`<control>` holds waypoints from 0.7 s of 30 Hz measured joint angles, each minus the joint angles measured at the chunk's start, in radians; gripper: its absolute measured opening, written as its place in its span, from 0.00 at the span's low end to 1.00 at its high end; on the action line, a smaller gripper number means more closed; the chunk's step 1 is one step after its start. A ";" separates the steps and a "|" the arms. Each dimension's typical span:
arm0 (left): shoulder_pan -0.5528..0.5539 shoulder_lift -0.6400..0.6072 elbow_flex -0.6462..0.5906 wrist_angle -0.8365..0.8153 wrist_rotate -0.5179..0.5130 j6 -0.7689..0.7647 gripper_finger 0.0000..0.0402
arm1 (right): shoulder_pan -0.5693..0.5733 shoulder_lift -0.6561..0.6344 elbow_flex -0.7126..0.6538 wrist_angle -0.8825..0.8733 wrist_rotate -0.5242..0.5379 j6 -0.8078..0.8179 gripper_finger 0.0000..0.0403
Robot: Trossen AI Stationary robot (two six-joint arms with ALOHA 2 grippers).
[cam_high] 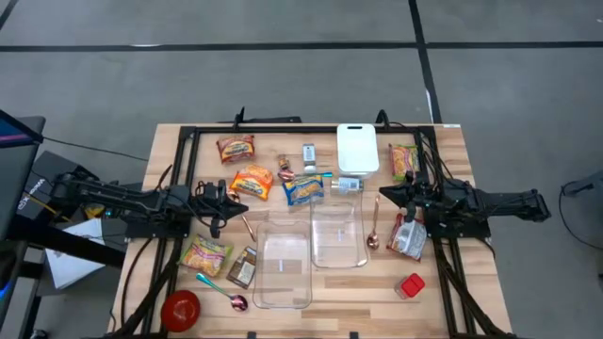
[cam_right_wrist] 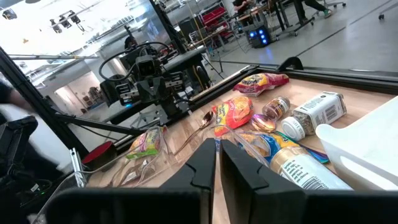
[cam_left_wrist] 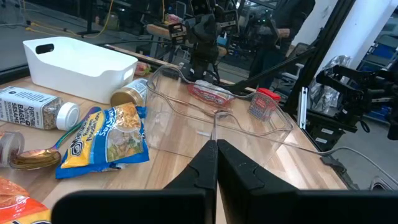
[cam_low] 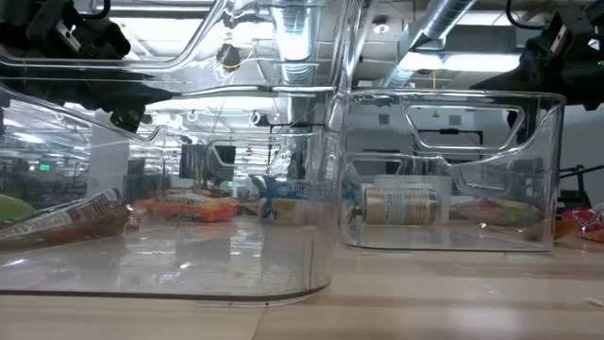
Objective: Pick & Place Food Item
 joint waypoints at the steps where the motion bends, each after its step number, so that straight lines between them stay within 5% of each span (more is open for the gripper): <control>1: 0.000 0.000 0.000 0.000 0.000 0.000 0.00 | 0.000 0.000 0.000 0.000 0.000 0.000 0.04; 18: 0.006 0.000 0.000 0.027 -0.001 0.000 0.00 | 0.000 0.000 0.000 0.000 0.000 0.000 0.04; 21: 0.006 0.000 0.000 0.101 -0.017 -0.127 0.00 | 0.000 0.000 0.000 0.000 0.000 0.000 0.04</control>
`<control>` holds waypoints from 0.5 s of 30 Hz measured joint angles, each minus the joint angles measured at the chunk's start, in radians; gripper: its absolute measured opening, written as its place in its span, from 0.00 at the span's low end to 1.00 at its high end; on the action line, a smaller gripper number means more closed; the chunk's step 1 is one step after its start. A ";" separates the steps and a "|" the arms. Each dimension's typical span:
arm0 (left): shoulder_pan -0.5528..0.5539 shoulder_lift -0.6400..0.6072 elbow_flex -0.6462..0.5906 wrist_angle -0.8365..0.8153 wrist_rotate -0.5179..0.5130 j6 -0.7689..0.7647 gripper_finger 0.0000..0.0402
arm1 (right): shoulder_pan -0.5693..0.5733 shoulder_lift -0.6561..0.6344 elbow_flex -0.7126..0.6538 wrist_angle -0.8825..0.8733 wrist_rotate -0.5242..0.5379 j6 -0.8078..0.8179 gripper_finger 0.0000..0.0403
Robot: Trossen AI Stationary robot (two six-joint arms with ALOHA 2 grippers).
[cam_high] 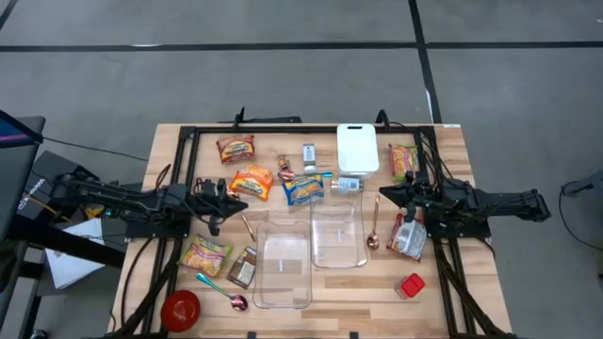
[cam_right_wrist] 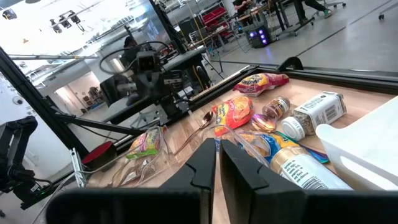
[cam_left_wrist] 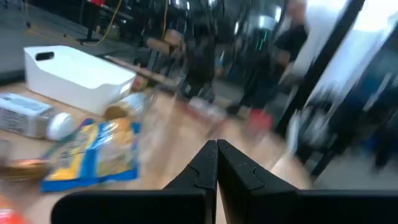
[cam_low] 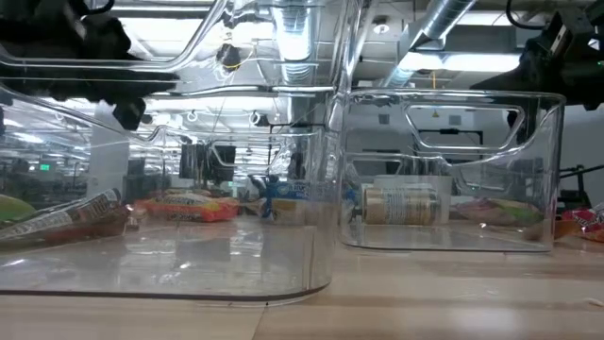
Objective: Pick & Place Food Item
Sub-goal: Put the top right green noodle pack into the left transparent bin
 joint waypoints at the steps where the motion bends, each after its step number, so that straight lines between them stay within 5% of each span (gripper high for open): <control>1: 0.000 0.000 0.000 0.038 -0.012 -0.079 0.00 | 0.000 0.000 0.000 0.000 0.000 0.000 0.04; 7: 0.001 0.000 0.000 0.294 -0.125 -0.374 0.00 | 0.000 0.000 0.000 0.000 0.000 0.000 0.04; 15: 0.001 0.000 0.000 0.497 -0.196 -0.291 0.00 | 0.000 0.000 0.000 0.000 0.000 0.000 0.04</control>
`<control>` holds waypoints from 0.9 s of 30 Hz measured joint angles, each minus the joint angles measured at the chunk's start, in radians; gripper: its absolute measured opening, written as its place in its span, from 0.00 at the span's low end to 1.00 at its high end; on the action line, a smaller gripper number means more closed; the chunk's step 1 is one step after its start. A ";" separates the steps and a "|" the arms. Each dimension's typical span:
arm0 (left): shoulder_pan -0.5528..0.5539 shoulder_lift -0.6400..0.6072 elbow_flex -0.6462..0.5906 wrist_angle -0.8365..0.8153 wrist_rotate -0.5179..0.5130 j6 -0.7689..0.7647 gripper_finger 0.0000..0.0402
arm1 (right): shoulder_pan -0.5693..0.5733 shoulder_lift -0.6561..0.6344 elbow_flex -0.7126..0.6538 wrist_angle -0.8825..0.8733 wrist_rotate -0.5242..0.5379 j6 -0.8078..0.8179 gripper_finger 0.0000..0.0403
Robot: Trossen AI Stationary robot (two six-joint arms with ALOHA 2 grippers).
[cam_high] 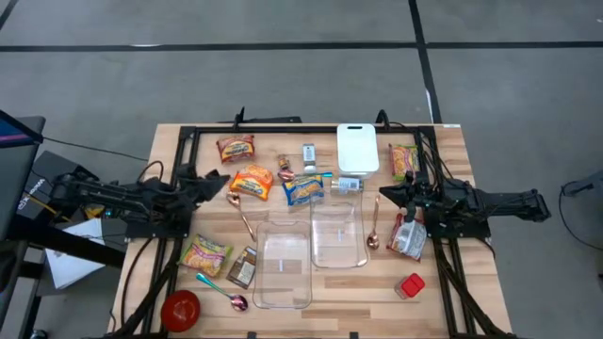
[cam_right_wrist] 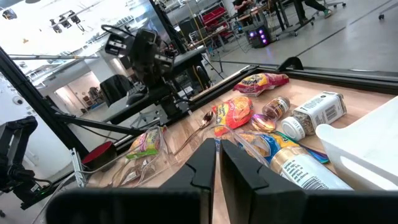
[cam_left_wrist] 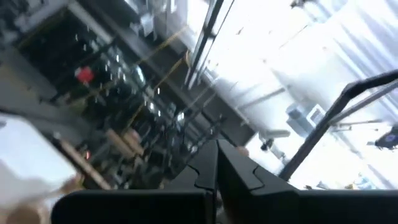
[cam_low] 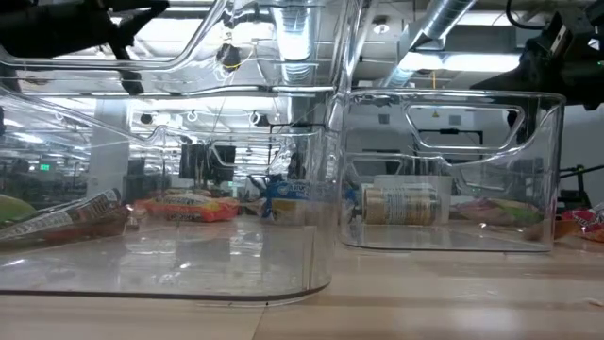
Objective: Pick & Place Food Item
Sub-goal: Put the top right green noodle pack into the left transparent bin
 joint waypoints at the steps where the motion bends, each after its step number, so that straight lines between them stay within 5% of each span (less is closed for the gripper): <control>1: 0.000 0.000 0.000 0.021 -0.019 0.003 0.00 | 0.000 0.000 0.000 0.000 0.000 -0.006 0.04; 4: 0.000 0.000 0.000 0.083 -0.055 0.021 0.00 | -0.008 0.000 -0.002 0.020 0.048 -0.093 0.04; 11: 0.000 0.001 0.035 0.150 -0.109 0.116 0.01 | -0.041 -0.007 -0.004 0.253 0.104 0.062 0.04; 19: 0.000 0.074 0.243 0.152 -0.125 0.577 0.08 | -0.104 -0.008 -0.002 0.589 0.195 0.062 0.04; 27: 0.000 0.135 0.434 0.150 -0.091 0.874 0.24 | -0.198 -0.009 0.006 1.155 0.274 0.017 0.04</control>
